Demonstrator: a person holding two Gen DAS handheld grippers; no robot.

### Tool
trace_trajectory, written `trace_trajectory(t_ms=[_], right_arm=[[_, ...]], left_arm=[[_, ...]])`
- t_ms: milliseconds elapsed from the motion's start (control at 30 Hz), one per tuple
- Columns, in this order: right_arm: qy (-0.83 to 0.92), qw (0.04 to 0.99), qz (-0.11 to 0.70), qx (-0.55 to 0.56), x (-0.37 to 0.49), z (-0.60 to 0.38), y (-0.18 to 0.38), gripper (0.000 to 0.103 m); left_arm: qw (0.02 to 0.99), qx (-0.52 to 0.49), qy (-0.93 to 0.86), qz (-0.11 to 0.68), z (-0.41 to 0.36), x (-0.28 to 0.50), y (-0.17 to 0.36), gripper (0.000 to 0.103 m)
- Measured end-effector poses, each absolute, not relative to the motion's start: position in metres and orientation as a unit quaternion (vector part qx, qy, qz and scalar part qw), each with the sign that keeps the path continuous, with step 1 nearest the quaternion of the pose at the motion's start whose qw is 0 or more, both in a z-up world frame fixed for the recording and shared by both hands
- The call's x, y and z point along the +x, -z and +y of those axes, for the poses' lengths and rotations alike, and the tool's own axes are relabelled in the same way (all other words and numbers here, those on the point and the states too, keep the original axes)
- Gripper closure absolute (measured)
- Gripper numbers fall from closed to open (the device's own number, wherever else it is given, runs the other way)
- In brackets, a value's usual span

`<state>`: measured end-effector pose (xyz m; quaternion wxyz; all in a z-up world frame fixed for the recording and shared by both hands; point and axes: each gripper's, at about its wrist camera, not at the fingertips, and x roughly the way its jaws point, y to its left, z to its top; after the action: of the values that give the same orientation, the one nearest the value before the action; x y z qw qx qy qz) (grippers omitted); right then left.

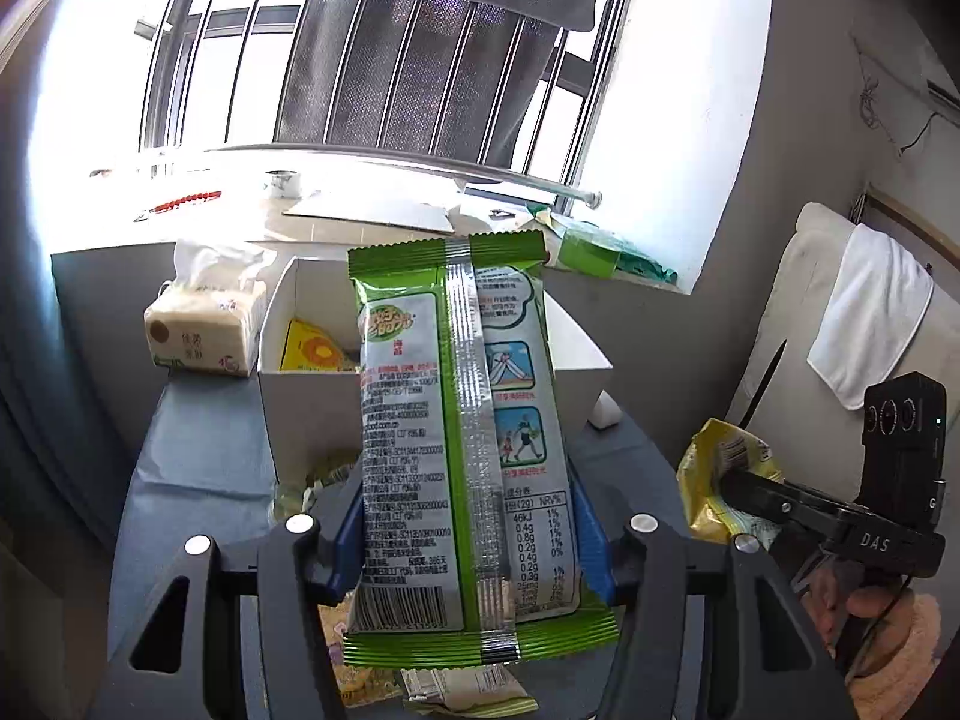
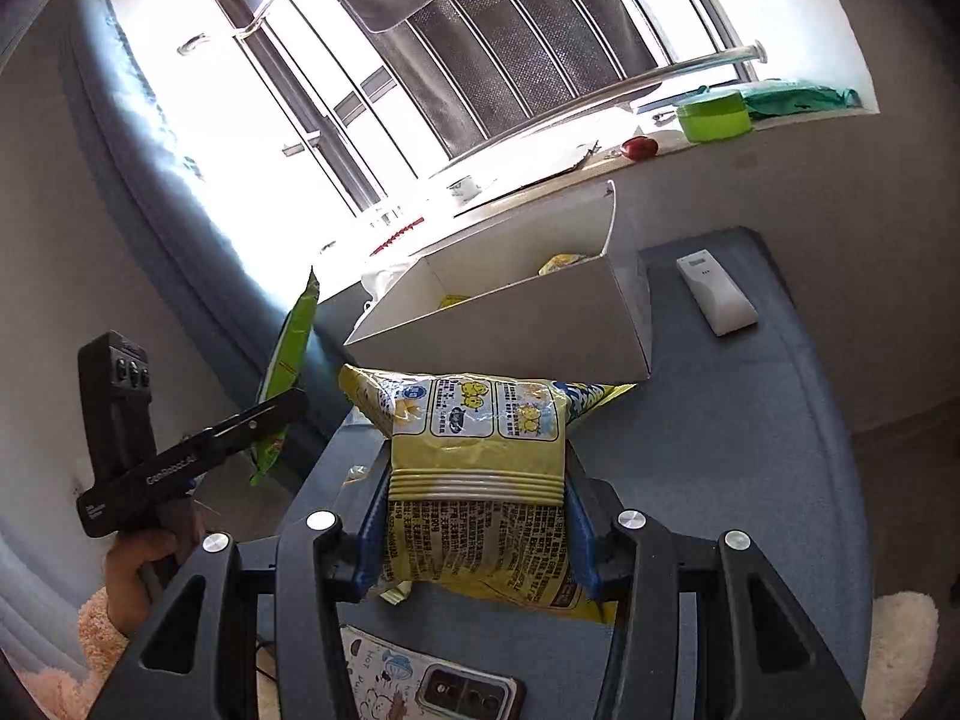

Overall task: Organize snacks
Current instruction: 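Lower the green wafer pack and yellow chip bag into the white box, then move both grippers back over the remaining snacks on the table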

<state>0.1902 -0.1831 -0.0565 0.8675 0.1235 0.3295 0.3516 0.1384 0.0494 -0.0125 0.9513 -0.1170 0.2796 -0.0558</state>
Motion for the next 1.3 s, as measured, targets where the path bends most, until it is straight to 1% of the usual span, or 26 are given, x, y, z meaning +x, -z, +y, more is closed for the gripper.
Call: trace_trajectory(t_ms=[167,300,433,567,667,700,767,800,1100,1300], right_arm=[[-0.358,0.876,0.308,0.1,0.24,-0.15,0.021,0.05],[-0.349,0.88,0.307,0.102,0.295,-0.121,-0.001,0.05],[-0.33,0.877,0.33,0.113,0.348,-0.102,-0.005,0.05],[-0.306,0.873,0.364,0.108,0.388,-0.09,0.005,0.05],[-0.297,0.871,0.375,0.108,0.403,-0.087,0.009,0.049],[-0.299,0.87,0.375,0.111,0.406,-0.087,0.01,0.047],[-0.299,0.866,0.383,0.123,0.414,-0.086,0.012,0.024],[-0.299,0.864,0.384,0.132,0.415,-0.088,0.013,0.0],[-0.295,0.874,0.357,0.147,0.393,-0.105,0.003,0.0],[-0.328,0.871,0.336,0.144,0.346,-0.119,-0.013,0.0]], left_arm=[[0.958,-0.126,0.061,0.251,0.066,0.188,-0.011,0.042],[0.952,-0.145,0.054,0.264,0.088,0.25,-0.016,0.042],[0.945,-0.137,0.033,0.294,0.1,0.301,-0.011,0.042],[0.94,-0.148,0.026,0.307,0.111,0.323,-0.005,0.04],[0.931,-0.146,0.019,0.333,0.114,0.337,0.001,0.014],[0.929,-0.142,0.015,0.342,0.114,0.338,0.003,0.0],[0.931,-0.127,0.003,0.342,0.113,0.334,0.003,0.0],[0.931,-0.121,0.002,0.345,0.112,0.332,0.004,0.0],[0.94,-0.108,-0.004,0.324,0.111,0.293,-0.012,0.0],[0.955,-0.091,-0.003,0.284,0.099,0.229,-0.034,0.0]])
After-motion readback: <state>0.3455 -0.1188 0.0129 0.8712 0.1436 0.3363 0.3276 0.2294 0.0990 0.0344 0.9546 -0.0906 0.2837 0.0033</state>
